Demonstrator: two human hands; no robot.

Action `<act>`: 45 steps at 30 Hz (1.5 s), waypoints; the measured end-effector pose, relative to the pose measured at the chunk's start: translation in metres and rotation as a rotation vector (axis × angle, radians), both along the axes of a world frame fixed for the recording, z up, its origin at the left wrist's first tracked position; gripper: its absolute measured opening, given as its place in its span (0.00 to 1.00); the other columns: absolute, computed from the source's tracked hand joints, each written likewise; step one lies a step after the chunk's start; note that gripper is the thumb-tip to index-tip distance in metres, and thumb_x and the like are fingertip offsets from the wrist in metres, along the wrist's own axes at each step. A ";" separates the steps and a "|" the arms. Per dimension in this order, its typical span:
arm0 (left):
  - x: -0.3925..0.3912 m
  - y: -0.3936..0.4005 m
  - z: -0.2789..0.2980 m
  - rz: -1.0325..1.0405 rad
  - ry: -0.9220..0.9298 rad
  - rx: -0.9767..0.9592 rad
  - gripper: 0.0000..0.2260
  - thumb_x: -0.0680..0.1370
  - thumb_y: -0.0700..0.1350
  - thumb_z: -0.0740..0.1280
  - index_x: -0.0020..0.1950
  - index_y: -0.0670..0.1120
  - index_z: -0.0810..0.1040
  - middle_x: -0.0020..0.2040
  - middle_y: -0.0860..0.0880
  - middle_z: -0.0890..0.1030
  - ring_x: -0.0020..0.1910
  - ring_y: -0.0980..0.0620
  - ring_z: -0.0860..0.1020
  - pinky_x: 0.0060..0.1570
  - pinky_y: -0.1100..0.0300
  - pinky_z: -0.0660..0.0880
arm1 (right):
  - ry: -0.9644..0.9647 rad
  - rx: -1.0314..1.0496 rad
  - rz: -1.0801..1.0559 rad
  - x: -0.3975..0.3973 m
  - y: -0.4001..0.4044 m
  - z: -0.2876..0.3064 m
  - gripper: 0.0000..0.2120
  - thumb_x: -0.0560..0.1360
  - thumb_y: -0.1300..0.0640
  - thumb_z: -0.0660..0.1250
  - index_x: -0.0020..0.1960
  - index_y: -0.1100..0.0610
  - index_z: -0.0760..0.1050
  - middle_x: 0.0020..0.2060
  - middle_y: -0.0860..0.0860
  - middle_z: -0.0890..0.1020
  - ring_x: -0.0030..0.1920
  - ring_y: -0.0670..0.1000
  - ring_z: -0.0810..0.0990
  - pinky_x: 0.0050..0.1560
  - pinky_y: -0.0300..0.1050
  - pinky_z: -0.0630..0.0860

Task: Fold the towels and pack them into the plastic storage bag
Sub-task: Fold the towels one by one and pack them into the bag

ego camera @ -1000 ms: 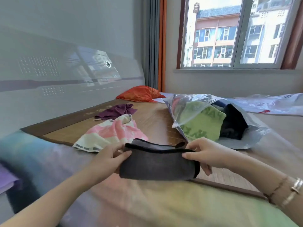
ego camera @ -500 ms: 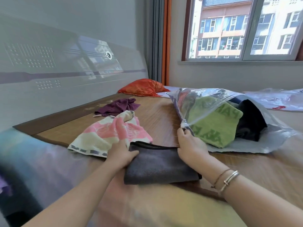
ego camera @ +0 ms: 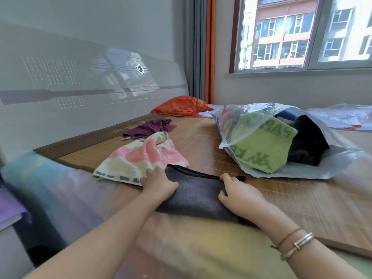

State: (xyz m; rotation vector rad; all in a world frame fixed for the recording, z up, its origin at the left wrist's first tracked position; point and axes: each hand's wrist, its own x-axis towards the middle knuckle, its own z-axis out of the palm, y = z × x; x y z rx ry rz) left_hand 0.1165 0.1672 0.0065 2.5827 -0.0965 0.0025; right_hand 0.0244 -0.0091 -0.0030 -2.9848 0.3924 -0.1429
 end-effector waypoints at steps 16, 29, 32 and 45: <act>-0.076 -0.066 0.044 -0.654 0.022 -0.586 0.07 0.73 0.37 0.72 0.47 0.48 0.81 0.45 0.48 0.83 0.43 0.58 0.78 0.44 0.70 0.73 | -0.171 0.208 0.044 -0.071 -0.066 0.042 0.37 0.68 0.55 0.70 0.72 0.45 0.56 0.60 0.54 0.65 0.51 0.56 0.77 0.51 0.50 0.77; -0.047 -0.158 0.069 -0.678 -0.601 -0.415 0.20 0.69 0.55 0.75 0.57 0.52 0.75 0.51 0.59 0.77 0.50 0.58 0.74 0.50 0.68 0.71 | -0.713 1.285 -0.186 -0.078 -0.125 0.029 0.05 0.79 0.56 0.64 0.52 0.57 0.75 0.33 0.52 0.75 0.20 0.47 0.71 0.21 0.40 0.72; -0.006 -0.168 0.073 -0.492 -0.664 -0.117 0.31 0.65 0.63 0.74 0.60 0.49 0.70 0.55 0.51 0.75 0.53 0.49 0.73 0.51 0.52 0.74 | -0.819 1.470 -0.177 -0.051 -0.140 0.038 0.05 0.80 0.58 0.62 0.56 0.54 0.72 0.39 0.52 0.78 0.21 0.48 0.74 0.23 0.42 0.76; 0.064 -0.169 0.055 -0.570 -0.650 -0.081 0.19 0.78 0.49 0.59 0.27 0.48 0.66 0.31 0.49 0.79 0.33 0.47 0.77 0.34 0.50 0.73 | -0.644 0.983 -0.072 0.140 -0.155 0.065 0.31 0.70 0.54 0.70 0.70 0.59 0.66 0.62 0.58 0.77 0.60 0.56 0.78 0.59 0.45 0.74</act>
